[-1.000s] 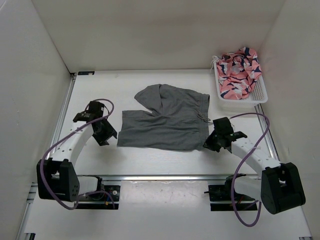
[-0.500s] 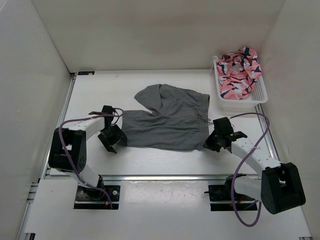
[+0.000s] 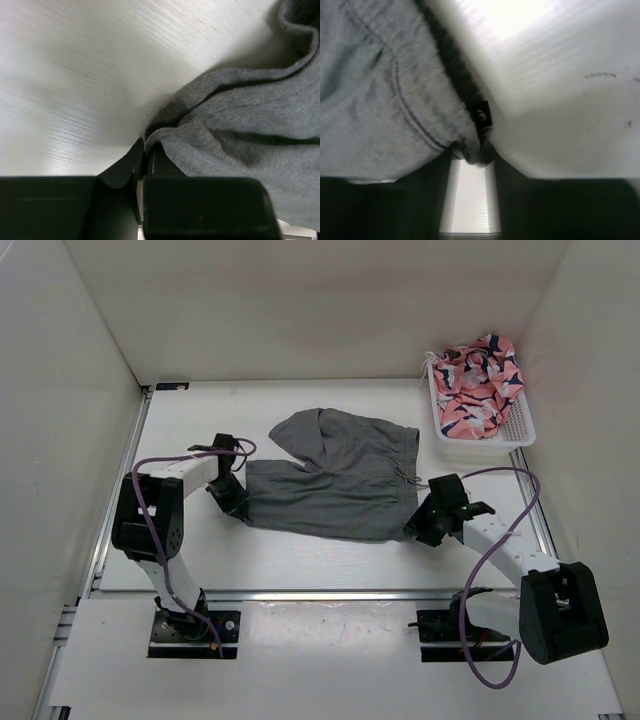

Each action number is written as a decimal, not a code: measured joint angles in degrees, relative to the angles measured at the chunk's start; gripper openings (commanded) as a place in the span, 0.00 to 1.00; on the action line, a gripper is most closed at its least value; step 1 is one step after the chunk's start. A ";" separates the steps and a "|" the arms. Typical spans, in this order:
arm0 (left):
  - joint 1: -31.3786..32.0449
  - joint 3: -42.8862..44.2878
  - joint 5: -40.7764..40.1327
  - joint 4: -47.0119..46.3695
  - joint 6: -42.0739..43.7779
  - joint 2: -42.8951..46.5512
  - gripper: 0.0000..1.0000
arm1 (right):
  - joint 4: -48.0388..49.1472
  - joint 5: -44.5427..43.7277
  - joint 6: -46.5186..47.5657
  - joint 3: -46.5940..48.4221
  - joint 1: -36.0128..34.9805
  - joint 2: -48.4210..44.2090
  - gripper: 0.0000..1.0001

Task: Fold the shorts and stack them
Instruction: Flatten the shorts out

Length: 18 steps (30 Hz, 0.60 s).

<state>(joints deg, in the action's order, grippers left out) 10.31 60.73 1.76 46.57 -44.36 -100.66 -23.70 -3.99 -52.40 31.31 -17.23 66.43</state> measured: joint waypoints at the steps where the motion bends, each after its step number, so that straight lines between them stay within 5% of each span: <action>1: 0.02 -0.11 -0.09 -0.17 0.00 0.15 0.10 | -0.09 0.26 -0.13 0.02 0.37 0.35 0.65; 4: 0.02 -1.16 -0.48 -1.01 0.24 1.20 0.10 | -0.37 1.57 -0.13 0.04 1.42 1.18 0.81; 13: 0.00 -2.93 -1.01 -1.55 0.85 4.52 0.10 | 5.49 9.51 -3.78 -2.08 1.79 1.62 0.76; 15: 0.00 -2.93 -1.01 -1.57 1.07 4.59 0.10 | 6.97 10.16 -4.31 -2.19 1.79 2.58 0.64; 18: 0.02 -2.80 -1.01 -1.40 1.33 4.59 0.10 | 8.50 9.73 -4.79 -2.16 1.79 4.50 0.23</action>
<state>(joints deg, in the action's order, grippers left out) 10.33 57.93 0.75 45.17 -43.03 -96.07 -15.20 5.74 -57.19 29.15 -15.44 70.94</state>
